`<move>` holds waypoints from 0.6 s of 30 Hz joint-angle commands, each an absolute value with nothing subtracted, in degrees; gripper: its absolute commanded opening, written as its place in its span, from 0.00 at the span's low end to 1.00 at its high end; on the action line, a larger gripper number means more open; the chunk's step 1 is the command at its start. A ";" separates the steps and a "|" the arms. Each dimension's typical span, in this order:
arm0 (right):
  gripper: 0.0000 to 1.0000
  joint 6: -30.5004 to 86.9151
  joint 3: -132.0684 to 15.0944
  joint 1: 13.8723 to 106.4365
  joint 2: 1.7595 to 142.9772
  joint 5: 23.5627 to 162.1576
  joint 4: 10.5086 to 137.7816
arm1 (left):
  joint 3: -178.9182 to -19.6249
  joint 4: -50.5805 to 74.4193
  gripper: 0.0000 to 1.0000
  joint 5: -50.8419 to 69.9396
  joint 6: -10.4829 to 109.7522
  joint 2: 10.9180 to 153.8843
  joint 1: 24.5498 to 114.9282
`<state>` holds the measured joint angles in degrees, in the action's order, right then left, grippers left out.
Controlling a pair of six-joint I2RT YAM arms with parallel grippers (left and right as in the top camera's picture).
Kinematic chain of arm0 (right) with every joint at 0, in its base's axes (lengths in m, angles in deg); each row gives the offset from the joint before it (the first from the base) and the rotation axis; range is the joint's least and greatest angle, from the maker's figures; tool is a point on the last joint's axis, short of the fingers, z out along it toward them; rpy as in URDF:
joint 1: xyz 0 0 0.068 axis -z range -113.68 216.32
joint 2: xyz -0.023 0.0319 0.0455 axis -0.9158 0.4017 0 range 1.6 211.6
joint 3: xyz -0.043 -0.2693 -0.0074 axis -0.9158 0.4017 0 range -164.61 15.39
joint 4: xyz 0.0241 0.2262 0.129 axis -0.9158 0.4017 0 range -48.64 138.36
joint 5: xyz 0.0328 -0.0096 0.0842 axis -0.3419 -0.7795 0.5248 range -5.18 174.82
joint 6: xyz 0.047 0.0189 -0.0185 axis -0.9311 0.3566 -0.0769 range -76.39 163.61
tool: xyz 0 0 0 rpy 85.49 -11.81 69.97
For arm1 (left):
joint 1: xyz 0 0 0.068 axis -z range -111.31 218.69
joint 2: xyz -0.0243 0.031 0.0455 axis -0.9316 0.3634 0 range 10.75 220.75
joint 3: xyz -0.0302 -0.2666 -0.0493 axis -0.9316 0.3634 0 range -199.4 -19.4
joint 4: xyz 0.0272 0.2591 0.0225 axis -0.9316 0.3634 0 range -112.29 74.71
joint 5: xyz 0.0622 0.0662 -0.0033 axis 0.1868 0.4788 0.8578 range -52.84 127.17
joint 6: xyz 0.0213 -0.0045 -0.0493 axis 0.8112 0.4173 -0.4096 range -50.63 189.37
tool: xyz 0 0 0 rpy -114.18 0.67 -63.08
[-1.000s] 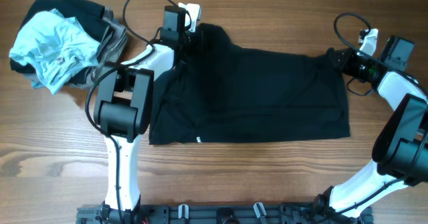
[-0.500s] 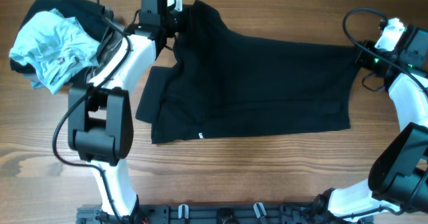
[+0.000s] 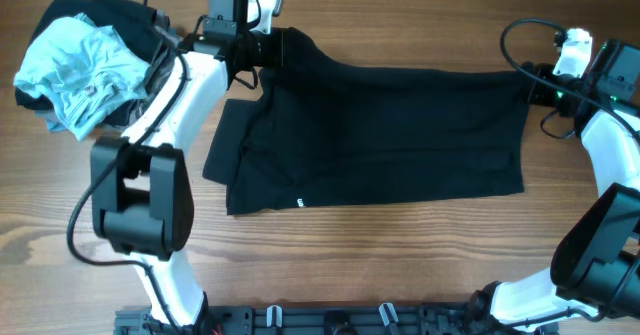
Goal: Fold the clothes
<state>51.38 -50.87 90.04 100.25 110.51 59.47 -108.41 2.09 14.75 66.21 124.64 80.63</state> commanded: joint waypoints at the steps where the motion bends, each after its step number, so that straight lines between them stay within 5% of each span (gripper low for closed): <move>1: 0.08 50.92 -52.05 89.96 99.63 112.98 64.15 | -108.36 8.70 0.04 14.77 67.68 121.73 80.39; 10: 0.22 45.93 -52.05 89.96 99.63 102.23 75.23 | -108.36 38.18 0.04 20.43 68.53 119.35 80.42; 13: 0.06 44.45 -52.05 89.96 99.63 99.21 76.52 | -108.36 45.20 0.04 20.30 69.21 118.85 80.46; 16: 0.05 44.08 -52.05 89.96 99.63 99.97 77.11 | -108.34 50.31 0.04 20.30 70.26 118.85 80.46; 18: 0.29 43.40 -51.98 89.96 99.63 103.08 77.37 | -108.34 50.38 0.04 20.26 70.43 118.85 80.46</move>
<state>44.58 -51.11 90.04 100.25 101.00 77.11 -108.25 50.09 19.78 68.68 120.44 80.63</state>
